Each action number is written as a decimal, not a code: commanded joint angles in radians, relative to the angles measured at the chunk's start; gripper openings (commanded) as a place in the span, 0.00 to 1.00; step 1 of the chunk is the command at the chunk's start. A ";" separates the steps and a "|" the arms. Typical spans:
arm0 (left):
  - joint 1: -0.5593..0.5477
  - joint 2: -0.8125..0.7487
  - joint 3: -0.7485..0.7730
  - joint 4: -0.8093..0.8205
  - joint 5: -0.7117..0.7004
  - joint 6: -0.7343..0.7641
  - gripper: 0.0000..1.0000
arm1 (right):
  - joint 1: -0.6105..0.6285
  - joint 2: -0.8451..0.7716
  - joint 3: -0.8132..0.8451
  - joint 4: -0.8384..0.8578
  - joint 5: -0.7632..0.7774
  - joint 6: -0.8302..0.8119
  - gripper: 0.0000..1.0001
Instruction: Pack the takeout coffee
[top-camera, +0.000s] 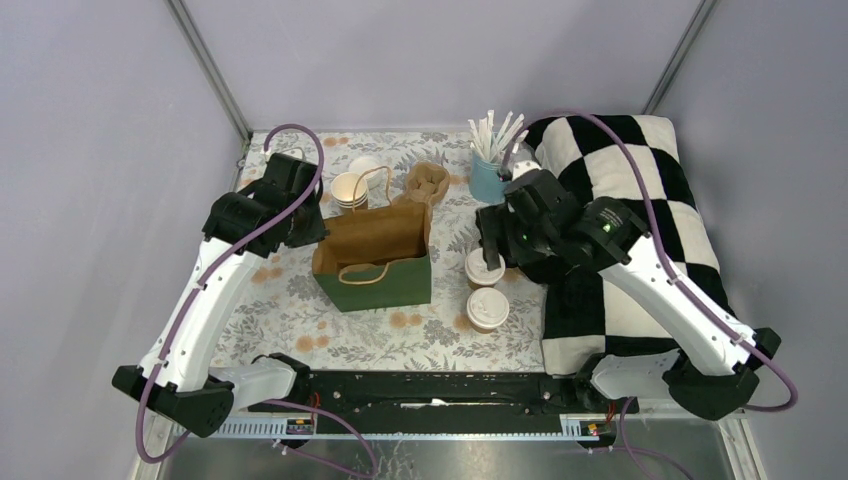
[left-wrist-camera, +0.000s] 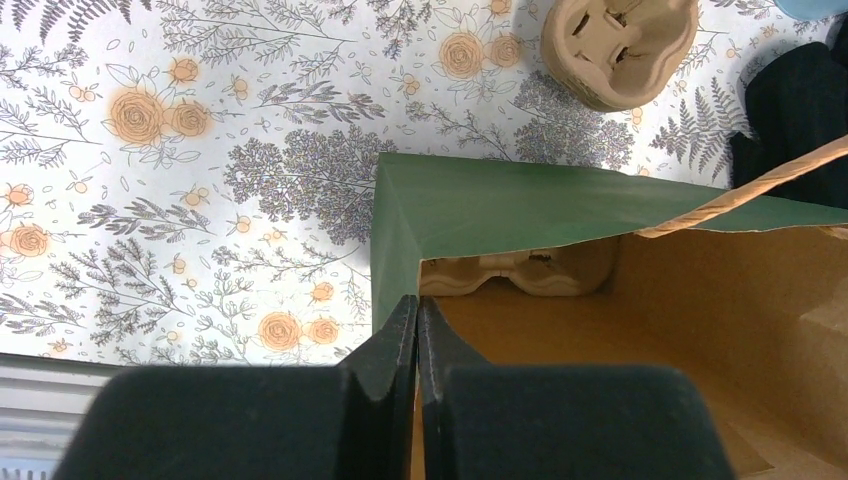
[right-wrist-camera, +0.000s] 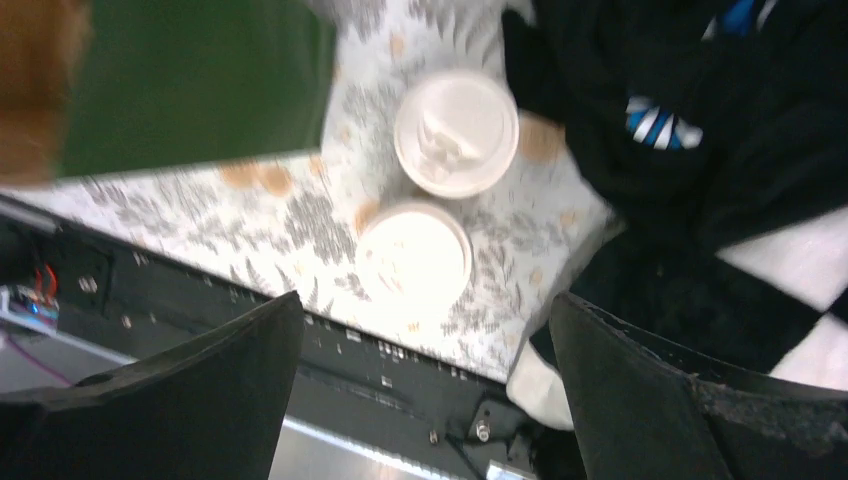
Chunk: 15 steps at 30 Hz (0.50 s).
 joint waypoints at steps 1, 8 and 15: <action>0.006 0.011 0.024 0.027 -0.040 0.022 0.03 | -0.053 0.013 -0.159 -0.110 -0.303 0.016 1.00; 0.005 0.012 0.017 0.028 -0.041 0.034 0.03 | -0.048 0.089 -0.279 -0.026 -0.350 0.026 1.00; 0.005 0.014 0.013 0.036 -0.037 0.035 0.03 | -0.015 0.148 -0.338 0.090 -0.213 0.003 1.00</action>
